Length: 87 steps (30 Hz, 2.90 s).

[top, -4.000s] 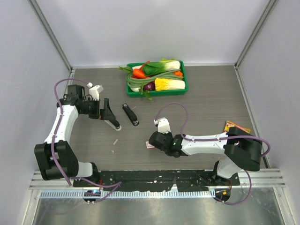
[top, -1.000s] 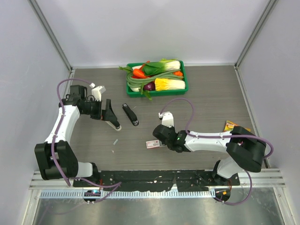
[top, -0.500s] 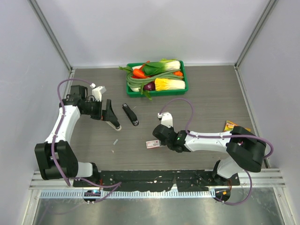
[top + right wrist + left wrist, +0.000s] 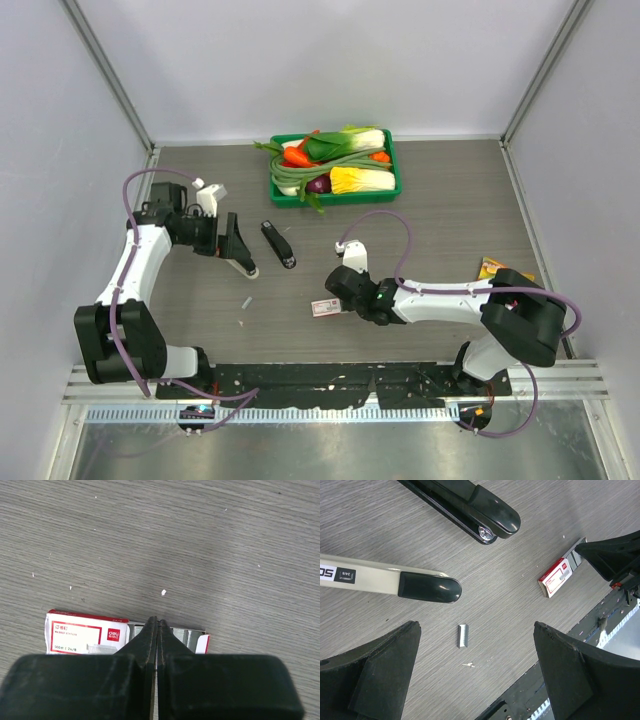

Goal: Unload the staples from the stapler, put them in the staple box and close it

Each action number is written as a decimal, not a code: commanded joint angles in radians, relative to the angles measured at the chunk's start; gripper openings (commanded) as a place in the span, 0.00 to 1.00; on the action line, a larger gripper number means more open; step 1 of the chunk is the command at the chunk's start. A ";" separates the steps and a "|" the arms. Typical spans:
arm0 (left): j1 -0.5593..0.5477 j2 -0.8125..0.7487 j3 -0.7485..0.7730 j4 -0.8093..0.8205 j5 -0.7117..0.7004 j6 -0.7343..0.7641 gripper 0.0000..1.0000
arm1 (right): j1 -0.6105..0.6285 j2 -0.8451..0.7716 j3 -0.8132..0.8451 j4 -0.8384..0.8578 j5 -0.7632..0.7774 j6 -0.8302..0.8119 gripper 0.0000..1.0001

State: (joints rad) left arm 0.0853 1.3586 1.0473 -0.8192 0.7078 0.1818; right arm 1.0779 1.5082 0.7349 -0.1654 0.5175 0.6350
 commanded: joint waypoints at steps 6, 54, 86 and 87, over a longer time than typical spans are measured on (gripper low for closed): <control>-0.002 -0.026 -0.001 0.023 0.010 -0.008 1.00 | 0.017 -0.017 -0.008 0.006 0.007 0.037 0.01; -0.452 0.201 -0.158 0.075 -0.490 0.268 0.84 | -0.052 -0.278 0.001 -0.082 0.107 -0.021 0.26; -0.582 0.183 -0.231 0.138 -0.610 0.205 0.03 | -0.058 -0.324 -0.025 -0.088 0.116 -0.008 0.24; -0.582 0.175 -0.224 0.131 -0.605 0.203 0.03 | -0.058 -0.327 -0.025 -0.086 0.116 -0.011 0.24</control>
State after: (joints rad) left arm -0.4957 1.5269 0.8310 -0.6930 0.0715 0.4118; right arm 1.0233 1.2167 0.7113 -0.2676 0.6006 0.6239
